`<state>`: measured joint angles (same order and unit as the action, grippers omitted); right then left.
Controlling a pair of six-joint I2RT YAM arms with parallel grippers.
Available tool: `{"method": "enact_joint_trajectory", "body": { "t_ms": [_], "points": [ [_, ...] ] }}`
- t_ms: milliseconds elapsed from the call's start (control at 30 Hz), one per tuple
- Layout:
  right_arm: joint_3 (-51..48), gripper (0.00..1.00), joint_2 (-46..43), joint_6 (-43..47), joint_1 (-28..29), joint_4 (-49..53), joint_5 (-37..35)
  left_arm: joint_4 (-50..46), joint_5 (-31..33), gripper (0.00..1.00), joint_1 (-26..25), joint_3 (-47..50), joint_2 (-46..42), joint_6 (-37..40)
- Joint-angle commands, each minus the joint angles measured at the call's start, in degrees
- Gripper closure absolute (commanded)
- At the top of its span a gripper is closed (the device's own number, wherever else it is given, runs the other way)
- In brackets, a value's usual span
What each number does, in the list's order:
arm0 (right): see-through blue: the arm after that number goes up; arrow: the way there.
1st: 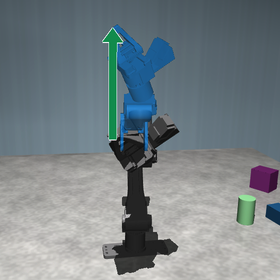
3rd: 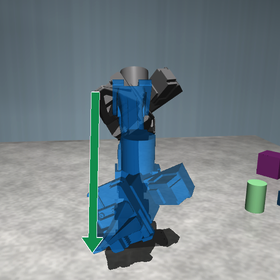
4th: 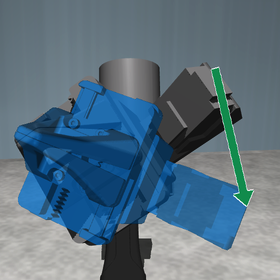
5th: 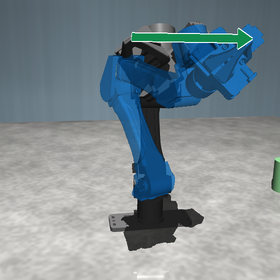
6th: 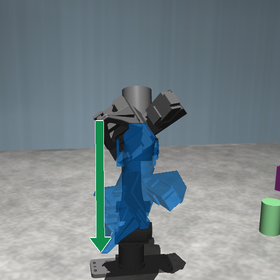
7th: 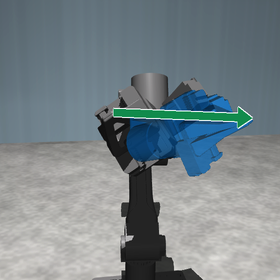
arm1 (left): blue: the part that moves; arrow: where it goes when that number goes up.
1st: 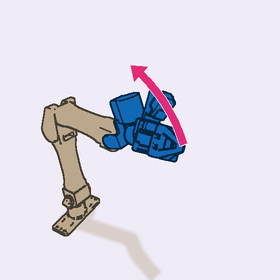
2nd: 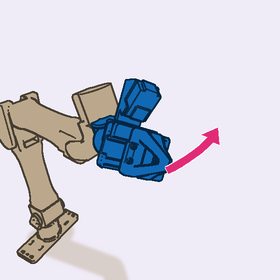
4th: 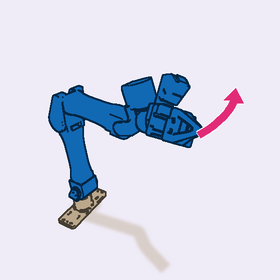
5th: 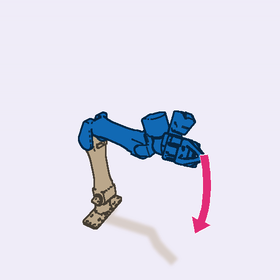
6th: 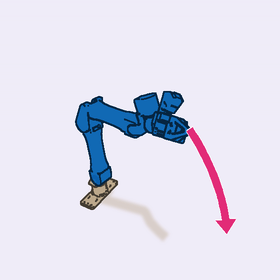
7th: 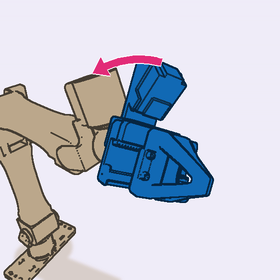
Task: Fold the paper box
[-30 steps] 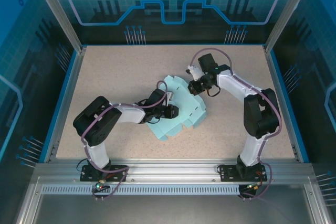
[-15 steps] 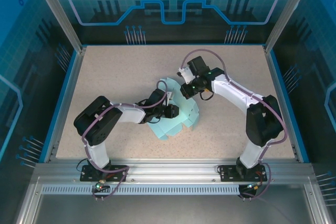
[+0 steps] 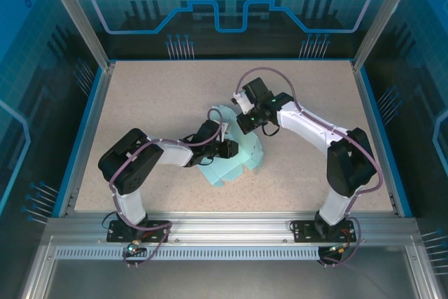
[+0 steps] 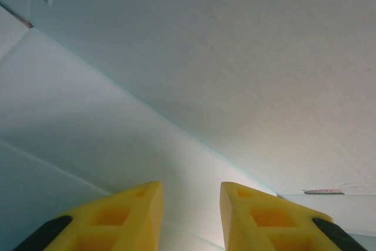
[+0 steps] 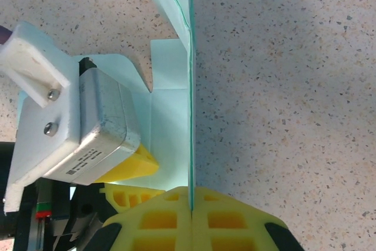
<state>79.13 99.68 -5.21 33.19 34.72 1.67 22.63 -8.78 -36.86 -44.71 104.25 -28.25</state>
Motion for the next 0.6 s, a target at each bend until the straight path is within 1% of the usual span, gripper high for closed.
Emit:
{"method": "enact_joint_trajectory", "body": {
  "t_ms": [0,200,400,567],
  "points": [
    [0.40,1.00,1.23,-1.62,2.29,-1.36,1.06,0.56,-0.67,0.66,-0.18,2.07,0.54,-0.67],
    [0.41,1.00,1.74,-1.99,3.46,-1.13,0.03,1.20,-0.36,0.67,-0.16,2.54,0.41,-0.67],
    [1.53,0.99,1.36,0.55,3.40,0.69,-4.81,1.76,-0.03,0.66,-0.01,2.84,0.01,-0.75],
    [2.01,0.99,1.12,1.91,3.34,0.87,-6.06,2.54,-0.10,0.66,0.37,3.08,-0.21,-1.19]
  ]
}}
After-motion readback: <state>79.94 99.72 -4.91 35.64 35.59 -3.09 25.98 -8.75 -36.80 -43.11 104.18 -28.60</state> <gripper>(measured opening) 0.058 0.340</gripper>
